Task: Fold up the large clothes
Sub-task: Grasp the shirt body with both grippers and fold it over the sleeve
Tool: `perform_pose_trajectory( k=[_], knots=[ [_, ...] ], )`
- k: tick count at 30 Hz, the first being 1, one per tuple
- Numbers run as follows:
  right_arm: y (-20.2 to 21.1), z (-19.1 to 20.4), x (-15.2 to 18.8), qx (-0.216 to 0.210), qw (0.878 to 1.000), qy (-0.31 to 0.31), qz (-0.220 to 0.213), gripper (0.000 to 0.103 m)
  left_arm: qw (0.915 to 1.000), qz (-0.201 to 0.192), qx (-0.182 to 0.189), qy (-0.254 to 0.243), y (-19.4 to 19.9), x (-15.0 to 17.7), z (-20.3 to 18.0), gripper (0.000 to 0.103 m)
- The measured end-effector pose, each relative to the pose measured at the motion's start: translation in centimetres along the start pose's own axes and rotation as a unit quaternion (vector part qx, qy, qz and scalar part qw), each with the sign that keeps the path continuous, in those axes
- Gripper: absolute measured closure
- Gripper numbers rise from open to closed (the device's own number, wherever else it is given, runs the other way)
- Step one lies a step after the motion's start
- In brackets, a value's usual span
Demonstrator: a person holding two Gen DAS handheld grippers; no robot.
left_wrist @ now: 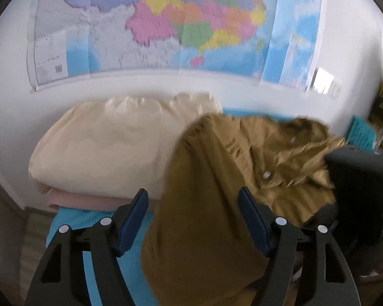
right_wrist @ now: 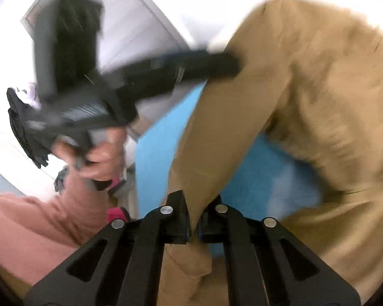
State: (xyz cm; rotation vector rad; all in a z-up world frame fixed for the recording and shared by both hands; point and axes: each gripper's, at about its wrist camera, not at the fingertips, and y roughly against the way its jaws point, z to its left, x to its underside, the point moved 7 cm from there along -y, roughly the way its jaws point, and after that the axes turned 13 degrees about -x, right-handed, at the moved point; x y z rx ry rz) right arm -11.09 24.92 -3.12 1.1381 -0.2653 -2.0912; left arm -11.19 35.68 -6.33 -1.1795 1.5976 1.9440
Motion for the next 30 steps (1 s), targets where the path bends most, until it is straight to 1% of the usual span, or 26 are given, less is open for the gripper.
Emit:
perform_pose_trajectory(
  k=[1, 3, 5, 6, 8, 10, 12, 15, 17, 18, 19, 20, 21, 23, 25, 26, 27, 28, 29, 30],
  knots=[
    [1.8, 0.6, -0.3, 0.008, 1.0, 0.007, -0.008, 0.099, 0.9997, -0.012, 0.019, 0.008, 0.8, -0.6, 0.1, 0.026],
    [6.8, 1.6, -1.4, 0.055, 0.998, 0.03, -0.026, 0.099, 0.9987, -0.028, 0.041, 0.014, 1.9, -1.5, -0.3, 0.026],
    [11.6, 2.0, -0.7, 0.09, 0.995, 0.034, -0.039, 0.099, 0.9975, -0.043, 0.054, 0.009, 2.6, -2.4, -1.4, 0.026],
    [14.4, 2.0, -0.6, 0.127, 0.99, 0.034, -0.045, 0.099, 0.9973, -0.046, 0.058, 0.005, 2.6, -2.6, -1.9, 0.026],
    [19.0, 0.8, 0.6, 0.178, 0.982, 0.029, -0.052, 0.099, 0.9965, -0.044, 0.07, -0.006, 2.2, -3.1, -3.5, 0.026],
    [23.5, 0.0, 1.5, 0.224, 0.973, 0.008, -0.056, 0.099, 0.9957, -0.036, 0.084, -0.016, 1.3, -3.2, -5.3, 0.026],
    [27.1, -1.3, 2.4, 0.286, 0.957, -0.012, -0.053, 0.099, 0.9943, -0.022, 0.1, -0.031, 0.0, -3.2, -7.8, 0.026],
    [31.0, -4.9, 4.5, 0.331, 0.941, -0.054, -0.051, 0.099, 0.9915, -0.009, 0.113, -0.063, -2.1, -2.9, -12.2, 0.026],
    [32.5, -8.3, 6.4, 0.339, 0.934, -0.1, -0.053, 0.097, 0.989, 0.003, 0.124, -0.08, -3.4, -2.5, -14.8, 0.026],
    [33.0, -10.4, 7.7, 0.351, 0.926, -0.125, -0.05, 0.094, 0.9878, 0.007, 0.127, -0.09, -4.0, -2.3, -15.9, 0.026],
    [33.1, -11.4, 8.5, 0.352, 0.924, -0.139, -0.052, 0.093, 0.9862, 0.013, 0.132, -0.1, -4.6, -2.0, -17.1, 0.026],
    [33.0, -12.6, 9.5, 0.346, 0.924, -0.154, -0.056, 0.09, 0.9846, 0.025, 0.128, -0.116, -5.8, -1.4, -18.7, 0.026],
    [33.0, -14.1, 10.2, 0.337, 0.924, -0.17, -0.057, 0.083, 0.9841, 0.031, 0.121, -0.126, -6.5, -1.1, -19.4, 0.026],
    [32.7, -15.9, 11.7, 0.325, 0.922, -0.196, -0.074, 0.078, 0.9813, 0.05, 0.1, -0.157, -8.5, 0.2, -21.2, 0.026],
    [32.6, -15.7, 12.3, 0.305, 0.926, -0.201, -0.093, 0.074, 0.9768, 0.075, 0.092, -0.178, -10.2, 1.7, -22.3, 0.026],
    [32.8, -15.6, 12.6, 0.295, 0.928, -0.201, -0.104, 0.07, 0.9755, 0.081, 0.09, -0.184, -10.6, 2.2, -22.4, 0.026],
    [33.4, -15.3, 13.1, 0.291, 0.93, -0.197, -0.111, 0.06, 0.9748, 0.083, 0.078, -0.192, -11.1, 2.6, -22.4, 0.026],
    [34.1, -14.9, 13.3, 0.295, 0.929, -0.186, -0.128, 0.051, 0.9742, 0.08, 0.06, -0.202, -11.5, 2.9, -22.3, 0.025],
    [34.9, -14.5, 13.3, 0.307, 0.924, -0.179, -0.142, 0.02, 0.9736, 0.075, 0.045, -0.211, -11.9, 3.1, -22.2, 0.025],
    [35.6, -13.8, 13.3, 0.313, 0.921, -0.168, -0.16, 0.008, 0.9736, 0.072, 0.036, -0.214, -12.0, 3.2, -22.1, 0.029]
  ],
)
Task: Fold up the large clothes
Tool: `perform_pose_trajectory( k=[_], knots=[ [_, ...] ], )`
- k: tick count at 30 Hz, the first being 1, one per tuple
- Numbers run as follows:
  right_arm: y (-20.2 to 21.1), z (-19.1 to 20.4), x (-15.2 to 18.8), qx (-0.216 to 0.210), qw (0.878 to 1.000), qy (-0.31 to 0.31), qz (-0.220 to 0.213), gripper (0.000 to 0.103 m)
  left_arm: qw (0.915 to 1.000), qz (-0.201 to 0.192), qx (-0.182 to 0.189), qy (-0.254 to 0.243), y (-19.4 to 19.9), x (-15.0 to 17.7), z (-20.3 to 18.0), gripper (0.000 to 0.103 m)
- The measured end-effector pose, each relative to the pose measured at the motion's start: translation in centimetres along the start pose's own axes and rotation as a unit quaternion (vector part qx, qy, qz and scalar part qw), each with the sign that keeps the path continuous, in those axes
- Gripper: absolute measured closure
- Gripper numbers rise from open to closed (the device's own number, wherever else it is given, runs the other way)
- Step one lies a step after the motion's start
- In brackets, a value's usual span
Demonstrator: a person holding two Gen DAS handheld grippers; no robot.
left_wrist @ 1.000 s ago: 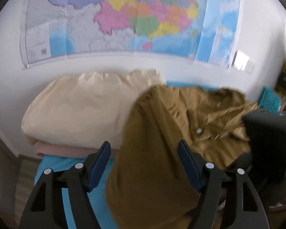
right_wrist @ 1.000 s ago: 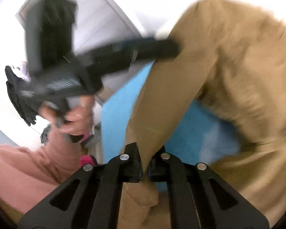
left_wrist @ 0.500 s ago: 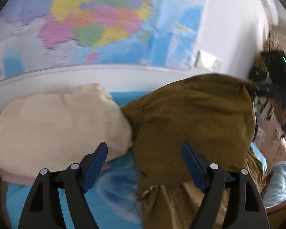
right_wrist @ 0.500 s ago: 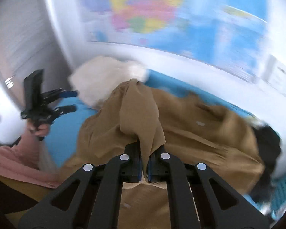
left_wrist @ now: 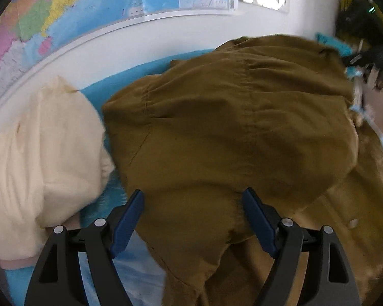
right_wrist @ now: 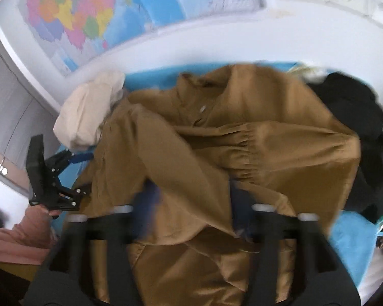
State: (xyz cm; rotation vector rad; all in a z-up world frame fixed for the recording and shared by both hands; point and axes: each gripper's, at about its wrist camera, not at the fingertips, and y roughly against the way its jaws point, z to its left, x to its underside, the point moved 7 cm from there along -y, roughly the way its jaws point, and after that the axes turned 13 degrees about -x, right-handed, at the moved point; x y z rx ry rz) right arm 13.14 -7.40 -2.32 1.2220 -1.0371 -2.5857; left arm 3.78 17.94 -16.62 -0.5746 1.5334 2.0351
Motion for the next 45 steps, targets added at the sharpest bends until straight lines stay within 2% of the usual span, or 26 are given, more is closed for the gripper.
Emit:
perform_pose_trajectory(
  k=[2, 5, 7, 9, 10, 11, 13, 15, 16, 19, 20, 21, 22, 23, 24, 28, 31, 33, 35, 37, 42, 44, 45],
  knots=[
    [1.8, -0.4, 0.3, -0.011, 1.0, 0.005, -0.026, 0.014, 0.9999, 0.002, -0.011, 0.001, -0.3, 0.2, 0.3, 0.061],
    [2.9, -1.2, 1.3, -0.003, 1.0, 0.012, -0.028, 0.013, 0.9987, 0.005, -0.033, 0.038, -0.4, 0.6, 2.4, 0.076],
    [3.1, -2.4, 2.2, 0.009, 1.0, 0.008, -0.022, 0.013, 0.9949, 0.018, -0.035, 0.092, -0.8, 1.3, 4.8, 0.076],
    [2.5, -3.0, 3.2, 0.007, 1.0, 0.009, -0.014, 0.011, 0.9904, 0.035, -0.033, 0.13, -1.2, 2.1, 6.3, 0.073],
    [2.0, -3.1, 3.5, 0.01, 1.0, 0.011, -0.009, 0.011, 0.9888, 0.04, -0.03, 0.141, -1.3, 2.5, 6.8, 0.067],
    [1.8, -3.3, 3.9, 0.012, 1.0, 0.018, -0.003, 0.011, 0.9887, 0.038, -0.031, 0.141, -1.0, 2.5, 6.8, 0.06],
    [0.4, -3.3, 4.9, 0.003, 1.0, 0.028, 0.011, 0.01, 0.989, 0.028, -0.036, 0.141, -0.1, 2.5, 6.8, 0.054],
    [-1.3, -3.2, 5.4, 0.008, 0.999, 0.045, 0.022, 0.01, 0.99, 0.001, -0.018, 0.14, 1.7, 2.1, 6.4, 0.048],
    [-1.8, -3.2, 5.4, 0.011, 0.998, 0.054, 0.023, 0.01, 0.99, -0.015, -0.01, 0.14, 2.7, 1.7, 6.4, 0.039],
    [-3.3, -3.1, 5.0, 0.013, 0.997, 0.074, 0.013, 0.016, 0.9904, -0.062, 0.011, 0.123, 5.5, 0.1, 5.4, 0.036],
    [-3.7, -3.1, 4.8, -0.003, 0.998, 0.067, 0.013, 0.037, 0.9911, -0.067, 0.014, 0.114, 5.7, -0.4, 4.8, 0.034],
    [-4.0, -3.3, 4.6, -0.019, 0.999, 0.048, 0.018, 0.063, 0.9918, -0.07, 0.017, 0.105, 5.8, -0.9, 4.1, 0.034],
    [-3.7, -3.5, 4.4, -0.022, 0.999, 0.04, 0.012, 0.068, 0.9927, -0.069, 0.019, 0.097, 5.5, -1.5, 3.3, 0.034],
    [-2.9, -3.3, 4.1, -0.037, 0.999, 0.034, 0.003, 0.092, 0.9934, -0.066, 0.025, 0.091, 5.1, -2.1, 2.8, 0.034],
    [-2.1, -3.0, 3.9, -0.053, 0.998, 0.027, -0.002, 0.096, 0.994, -0.063, 0.028, 0.085, 4.7, -2.5, 2.2, 0.034],
    [4.3, -1.8, 2.5, -0.074, 0.997, 0.007, -0.038, 0.096, 0.9953, -0.05, 0.041, 0.073, 3.3, -3.6, 0.6, 0.034],
    [7.2, -2.8, 1.6, -0.05, 0.997, -0.029, -0.046, 0.099, 0.9957, -0.039, 0.04, 0.074, 1.5, -4.6, 0.1, 0.034],
    [6.8, -5.4, 1.6, 0.001, 0.998, -0.063, -0.03, 0.097, 0.9963, -0.016, 0.021, 0.082, -0.4, -5.1, 0.0, 0.034],
    [5.2, -7.5, 2.1, 0.008, 0.996, -0.085, -0.017, 0.097, 0.996, 0.006, 0.001, 0.09, -2.1, -5.2, 0.3, 0.034],
    [3.1, -9.6, 2.6, 0.026, 0.994, -0.105, -0.001, 0.097, 0.9946, 0.027, 0.004, 0.1, -3.5, -5.0, 0.5, 0.033],
    [1.1, -12.2, 3.1, 0.022, 0.99, -0.135, -0.029, 0.097, 0.9933, 0.035, -0.028, 0.106, -4.6, -4.5, 1.1, 0.026],
    [1.8, -11.6, 3.0, 0.05, 0.991, -0.116, -0.039, 0.095, 0.9933, 0.034, -0.032, 0.106, -4.4, -4.4, 1.2, 0.026],
    [2.3, -11.0, 2.9, 0.063, 0.992, -0.1, -0.046, 0.09, 0.9933, 0.031, -0.038, 0.105, -4.0, -4.4, 1.2, 0.026]
  ],
)
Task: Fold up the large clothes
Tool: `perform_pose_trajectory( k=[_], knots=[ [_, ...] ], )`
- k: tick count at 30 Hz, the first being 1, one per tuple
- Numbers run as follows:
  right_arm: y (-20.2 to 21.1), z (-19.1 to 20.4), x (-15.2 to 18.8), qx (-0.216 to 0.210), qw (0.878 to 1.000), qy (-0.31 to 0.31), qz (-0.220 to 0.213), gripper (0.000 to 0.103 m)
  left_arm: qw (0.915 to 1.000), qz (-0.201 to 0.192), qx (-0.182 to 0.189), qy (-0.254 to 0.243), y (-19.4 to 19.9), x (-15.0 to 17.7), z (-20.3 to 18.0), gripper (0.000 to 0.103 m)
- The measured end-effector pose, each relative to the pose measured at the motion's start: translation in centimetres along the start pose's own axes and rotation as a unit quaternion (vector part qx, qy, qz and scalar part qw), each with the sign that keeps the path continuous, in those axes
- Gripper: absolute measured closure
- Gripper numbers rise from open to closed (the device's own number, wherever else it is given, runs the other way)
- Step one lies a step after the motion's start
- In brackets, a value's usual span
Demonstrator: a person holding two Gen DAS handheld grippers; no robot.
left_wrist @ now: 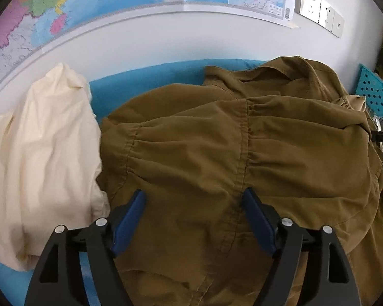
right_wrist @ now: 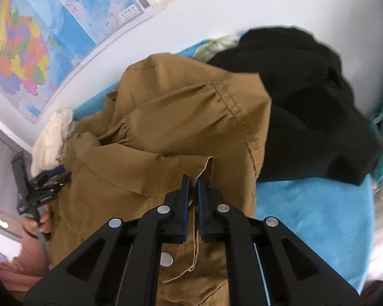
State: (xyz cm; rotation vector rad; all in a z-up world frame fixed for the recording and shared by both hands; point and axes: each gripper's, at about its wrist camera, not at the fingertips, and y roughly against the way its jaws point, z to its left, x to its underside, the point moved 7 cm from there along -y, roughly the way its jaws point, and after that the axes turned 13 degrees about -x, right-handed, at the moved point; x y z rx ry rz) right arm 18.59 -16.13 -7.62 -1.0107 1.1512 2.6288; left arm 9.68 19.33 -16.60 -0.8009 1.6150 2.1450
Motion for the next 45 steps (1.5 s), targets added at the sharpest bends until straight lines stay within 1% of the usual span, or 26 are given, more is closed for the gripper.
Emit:
perform_pose_trajectory(
  k=[1, 2, 3, 4, 5, 6, 8, 10, 11, 12, 13, 15, 17, 20, 23, 27, 29, 32, 34, 37, 38, 39, 40, 42, 44, 45],
  knots=[
    [1.1, 0.9, -0.3, 0.023, 0.999, 0.024, -0.019, 0.089, 0.9999, -0.01, -0.004, -0.002, 0.6, -0.1, 0.1, 0.026],
    [2.0, 2.0, -0.6, 0.035, 0.998, 0.044, -0.036, 0.083, 0.9998, -0.018, -0.004, -0.003, 1.2, -0.1, 0.0, 0.026],
    [2.4, 2.9, -0.8, 0.032, 0.997, 0.058, -0.047, 0.076, 0.9996, -0.028, 0.0, -0.004, 2.0, 0.0, 0.0, 0.026],
    [3.0, 4.3, -0.8, 0.019, 0.995, 0.078, -0.062, 0.075, 0.9995, -0.032, 0.003, -0.005, 2.5, -0.1, 0.1, 0.026],
    [3.1, 5.4, -0.7, 0.007, 0.994, 0.094, -0.064, 0.075, 0.9992, -0.038, 0.008, -0.009, 3.0, -0.1, 0.0, 0.026],
    [2.6, 6.9, -0.3, -0.003, 0.992, 0.117, -0.054, 0.075, 0.999, -0.041, 0.012, -0.014, 3.4, -0.1, -0.2, 0.026],
    [1.1, 8.5, 0.1, -0.018, 0.989, 0.14, -0.038, 0.075, 0.9986, -0.043, 0.019, -0.025, 3.6, -0.1, -0.9, 0.026],
    [-1.5, 9.3, 0.2, -0.012, 0.988, 0.156, -0.018, 0.073, 0.9985, -0.04, 0.019, -0.032, 3.2, -0.2, -1.5, 0.026],
    [-2.5, 9.1, 0.4, -0.011, 0.988, 0.154, -0.01, 0.072, 0.9987, -0.033, 0.018, -0.034, 2.7, -0.1, -1.7, 0.026],
    [-3.7, 8.5, 0.4, -0.006, 0.989, 0.15, 0.001, 0.073, 0.9989, -0.026, 0.022, -0.033, 2.2, -0.1, -2.0, 0.026],
    [-4.8, 7.6, 0.6, 0.012, 0.989, 0.146, 0.01, 0.073, 0.999, -0.017, 0.03, -0.03, 1.7, 0.0, -2.1, 0.026],
    [-6.9, 5.2, 1.0, 0.064, 0.986, 0.147, 0.033, 0.074, 0.9992, -0.002, 0.033, -0.023, 0.8, 0.2, -2.1, 0.023],
    [-7.8, 3.7, 1.6, 0.077, 0.987, 0.136, 0.04, 0.085, 0.9992, 0.004, 0.035, -0.019, 0.0, 0.3, -2.0, 0.017],
    [-7.4, 4.1, 1.5, 0.077, 0.988, 0.132, 0.033, 0.084, 0.9992, 0.008, 0.035, -0.016, -0.1, 0.5, -1.8, 0.017],
    [-6.2, 5.2, 1.5, 0.072, 0.989, 0.126, 0.02, 0.077, 0.9994, -0.001, 0.028, -0.017, 0.4, 0.7, -1.7, 0.017],
    [-3.6, 8.2, 1.6, 0.025, 0.991, 0.133, -0.018, 0.062, 0.9989, -0.033, 0.02, -0.026, 2.5, 1.1, -1.8, 0.017],
    [-3.2, 9.6, 1.8, 0.003, 0.99, 0.138, -0.021, 0.058, 0.9986, -0.041, 0.021, -0.026, 3.3, 1.5, -1.8, 0.018],
    [-4.1, 11.5, 2.7, -0.017, 0.988, 0.154, -0.006, 0.057, 0.9979, -0.051, 0.025, -0.031, 4.4, 2.0, -2.3, 0.018],
    [-5.2, 12.3, 3.3, -0.015, 0.985, 0.17, 0.009, 0.057, 0.9975, -0.053, 0.028, -0.036, 4.7, 2.1, -3.0, 0.018],
    [-7.7, 11.8, 4.2, 0.001, 0.984, 0.174, 0.039, 0.057, 0.9973, -0.054, 0.031, -0.039, 5.0, 2.7, -3.5, 0.018],
    [-8.7, 11.0, 4.5, 0.016, 0.984, 0.171, 0.054, 0.057, 0.9975, -0.052, 0.031, -0.037, 5.1, 2.9, -3.5, 0.018],
    [-9.4, 10.3, 4.7, 0.03, 0.984, 0.162, 0.063, 0.058, 0.9978, -0.047, 0.032, -0.034, 4.9, 3.0, -3.4, 0.018],
    [-10.2, 9.6, 5.0, 0.033, 0.985, 0.15, 0.075, 0.059, 0.9981, -0.039, 0.034, -0.032, 4.6, 3.2, -3.4, 0.018],
    [-10.1, 9.4, 5.0, 0.024, 0.987, 0.144, 0.07, 0.059, 0.9986, -0.03, 0.03, -0.031, 4.1, 3.6, -3.2, 0.018],
    [-9.0, 9.9, 4.7, 0.02, 0.988, 0.142, 0.06, 0.06, 0.9988, -0.024, 0.03, -0.031, 3.7, 3.9, -3.1, 0.018],
    [-8.0, 10.5, 4.3, 0.002, 0.989, 0.141, 0.048, 0.059, 0.9989, -0.022, 0.029, -0.03, 3.7, 4.1, -3.0, 0.018]
  ],
)
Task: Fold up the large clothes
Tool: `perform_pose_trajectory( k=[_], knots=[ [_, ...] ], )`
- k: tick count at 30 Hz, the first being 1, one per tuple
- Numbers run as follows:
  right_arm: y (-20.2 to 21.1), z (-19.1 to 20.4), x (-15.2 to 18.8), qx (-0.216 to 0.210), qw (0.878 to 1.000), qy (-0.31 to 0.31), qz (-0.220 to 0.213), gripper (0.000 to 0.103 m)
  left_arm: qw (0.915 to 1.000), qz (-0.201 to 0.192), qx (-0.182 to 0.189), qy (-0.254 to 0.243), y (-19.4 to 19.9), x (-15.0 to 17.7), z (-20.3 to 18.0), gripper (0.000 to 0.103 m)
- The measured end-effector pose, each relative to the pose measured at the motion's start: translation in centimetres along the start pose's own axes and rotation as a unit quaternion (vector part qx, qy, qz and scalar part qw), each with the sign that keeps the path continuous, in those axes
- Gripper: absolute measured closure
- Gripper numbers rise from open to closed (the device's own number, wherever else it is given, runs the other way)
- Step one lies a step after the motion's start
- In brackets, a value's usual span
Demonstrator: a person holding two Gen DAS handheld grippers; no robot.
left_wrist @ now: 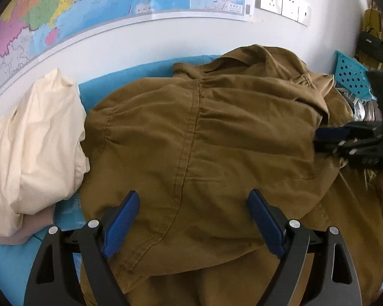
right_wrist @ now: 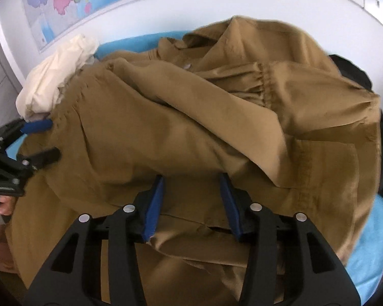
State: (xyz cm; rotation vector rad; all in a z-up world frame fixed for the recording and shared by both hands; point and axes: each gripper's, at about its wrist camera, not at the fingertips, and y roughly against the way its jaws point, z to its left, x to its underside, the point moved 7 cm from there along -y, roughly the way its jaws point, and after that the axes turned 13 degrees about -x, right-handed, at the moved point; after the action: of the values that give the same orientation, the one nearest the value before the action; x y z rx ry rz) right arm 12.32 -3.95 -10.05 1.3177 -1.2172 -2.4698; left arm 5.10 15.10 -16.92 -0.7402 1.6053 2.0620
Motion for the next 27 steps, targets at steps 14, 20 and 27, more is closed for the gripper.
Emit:
perform_pose_trajectory(
  k=[14, 20, 27],
  knots=[
    [-3.9, -3.1, -4.0, 0.048, 0.999, -0.013, 0.0, 0.063, 0.9999, 0.007, 0.003, 0.009, 0.0, 0.4, 0.3, 0.018],
    [0.6, -1.6, -3.8, 0.009, 0.999, -0.028, -0.042, 0.056, 0.9998, -0.003, 0.006, 0.018, 1.2, 1.0, 1.4, 0.018],
    [0.5, -1.0, 1.1, 0.022, 1.0, -0.006, 0.019, 0.056, 0.9998, -0.009, -0.002, 0.019, 2.2, 2.7, 3.2, 0.018]
  ],
)
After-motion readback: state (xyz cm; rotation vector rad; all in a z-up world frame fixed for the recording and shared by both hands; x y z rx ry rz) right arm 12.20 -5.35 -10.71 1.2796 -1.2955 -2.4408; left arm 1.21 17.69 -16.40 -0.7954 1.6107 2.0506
